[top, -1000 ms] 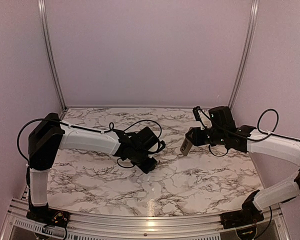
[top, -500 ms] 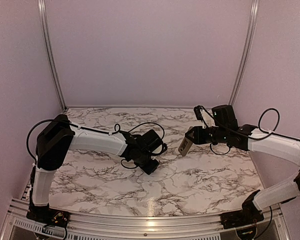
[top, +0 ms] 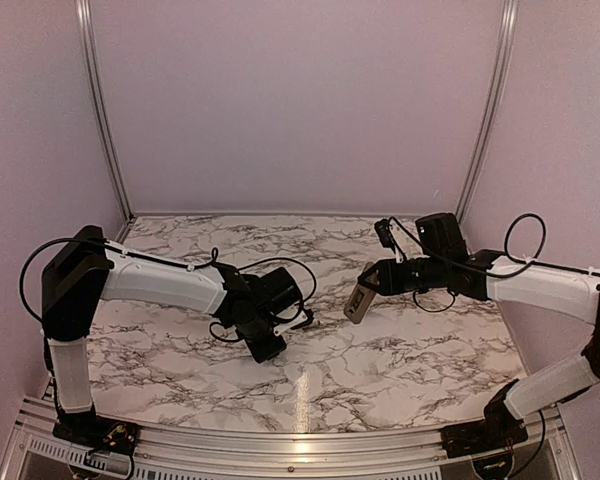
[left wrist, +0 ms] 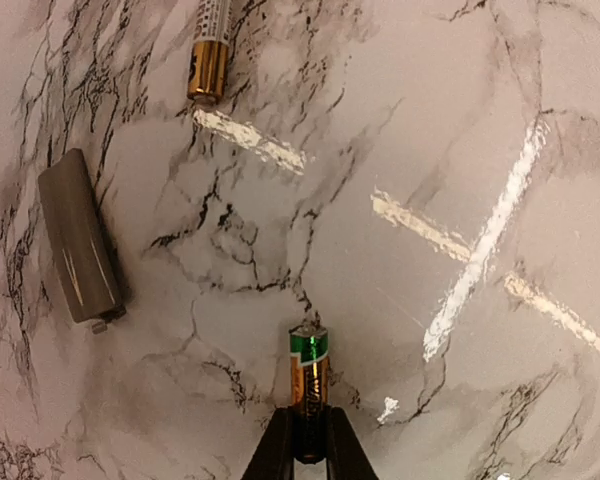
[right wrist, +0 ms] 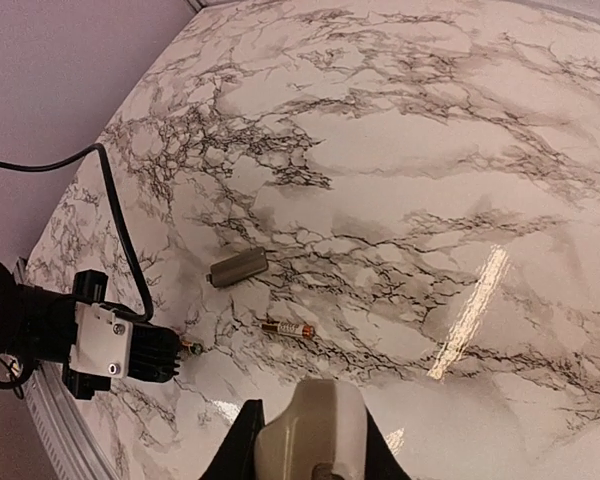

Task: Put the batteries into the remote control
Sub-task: Move the battery to the center of the board, then pass from the right arm to the left, then pass from the left arm to the right, then pick up the battery from the center of the board, then place the battery in the battery compartment.

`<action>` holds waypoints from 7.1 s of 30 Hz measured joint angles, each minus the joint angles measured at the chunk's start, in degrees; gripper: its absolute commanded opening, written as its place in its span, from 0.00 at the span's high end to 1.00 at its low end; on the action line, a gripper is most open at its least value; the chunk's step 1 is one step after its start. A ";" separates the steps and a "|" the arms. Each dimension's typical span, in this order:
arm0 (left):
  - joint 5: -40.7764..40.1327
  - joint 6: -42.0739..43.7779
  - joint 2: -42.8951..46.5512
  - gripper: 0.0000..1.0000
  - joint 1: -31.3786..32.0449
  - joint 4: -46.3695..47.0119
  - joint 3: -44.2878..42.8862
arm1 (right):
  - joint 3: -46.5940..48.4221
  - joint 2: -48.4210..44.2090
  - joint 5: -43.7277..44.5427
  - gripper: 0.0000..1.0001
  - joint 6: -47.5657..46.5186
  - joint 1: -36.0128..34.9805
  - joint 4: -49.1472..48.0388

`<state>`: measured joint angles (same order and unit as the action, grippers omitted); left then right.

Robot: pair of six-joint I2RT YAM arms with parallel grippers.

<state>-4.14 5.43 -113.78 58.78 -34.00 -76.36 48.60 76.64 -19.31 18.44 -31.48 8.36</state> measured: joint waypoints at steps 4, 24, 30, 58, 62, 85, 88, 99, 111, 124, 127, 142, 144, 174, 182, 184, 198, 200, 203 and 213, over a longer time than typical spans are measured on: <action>1.79 2.99 2.23 0.81 -0.46 -2.89 2.23 | 0.09 2.05 -4.63 1.00 -0.04 0.00 -1.25; 15.10 -3.82 23.21 0.36 -3.41 15.28 8.70 | 1.51 5.55 -25.59 0.97 -1.18 -0.50 -7.85; 29.64 -10.64 21.64 0.38 -4.57 26.08 9.79 | 3.06 5.53 -30.91 0.96 -3.43 -3.54 -9.25; 40.17 -27.30 21.75 0.93 -5.25 53.37 21.59 | 4.07 5.40 -36.94 0.56 9.25 -6.14 -25.31; 38.40 -32.09 22.80 0.93 -5.25 61.05 24.87 | 1.68 5.40 -36.00 0.55 15.19 -6.10 -32.22; 23.82 -29.51 31.54 0.35 -6.49 48.17 25.75 | -2.38 5.92 -30.45 1.00 22.05 -2.19 -35.78; 18.95 -24.02 32.59 0.47 -6.67 37.05 23.54 | -2.80 6.08 -28.50 1.00 20.55 -1.11 -29.86; 8.48 -5.97 17.31 0.66 -1.97 3.82 10.80 | -3.21 12.37 -30.82 1.00 17.05 0.15 -20.02; 0.63 0.17 4.35 0.70 -0.17 -7.04 -0.72 | -5.40 12.44 -33.92 1.00 15.58 2.56 -19.65; 1.73 3.06 -2.89 0.82 -0.15 -9.57 -5.73 | -5.84 12.44 -35.56 1.00 14.56 3.87 -19.65; 2.60 4.11 -3.65 0.89 -0.15 -9.79 -6.32 | -5.84 12.44 -36.02 1.00 14.43 3.91 -19.65; 5.57 15.47 20.11 0.98 0.92 0.52 11.58 | -3.76 16.22 -40.30 1.00 10.73 2.25 -12.04; 5.99 19.02 26.53 0.97 2.03 4.57 14.16 | -1.68 18.58 -40.83 1.00 10.14 -0.44 -10.12; 13.77 41.99 30.32 0.94 17.31 15.32 18.03 | 14.19 33.07 -51.21 1.00 12.41 -17.53 0.96; 14.21 44.13 25.07 0.94 17.31 15.30 16.72 | 14.19 33.07 -51.98 1.00 13.70 -17.62 -0.13; 14.19 44.59 24.87 0.94 17.31 15.30 16.61 | 14.19 33.07 -52.15 1.00 14.25 -17.81 -0.68; 14.62 46.03 24.87 0.94 17.35 15.32 15.98 | 14.16 33.62 -52.46 1.00 14.60 -19.45 -1.09; 14.62 46.23 24.87 0.94 17.35 15.32 15.98 | 14.16 33.62 -52.57 1.00 14.60 -19.76 -1.09; 14.60 46.45 24.87 0.93 17.35 15.32 15.98 | 14.16 33.62 -52.78 1.00 14.64 -19.87 -1.09; 14.64 46.62 24.87 0.86 17.35 15.30 15.98 | 14.16 33.62 -53.48 1.00 14.82 -19.98 -1.31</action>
<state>10.50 52.05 -88.90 76.14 -18.70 -60.38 62.76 110.26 -72.79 33.26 -51.46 7.05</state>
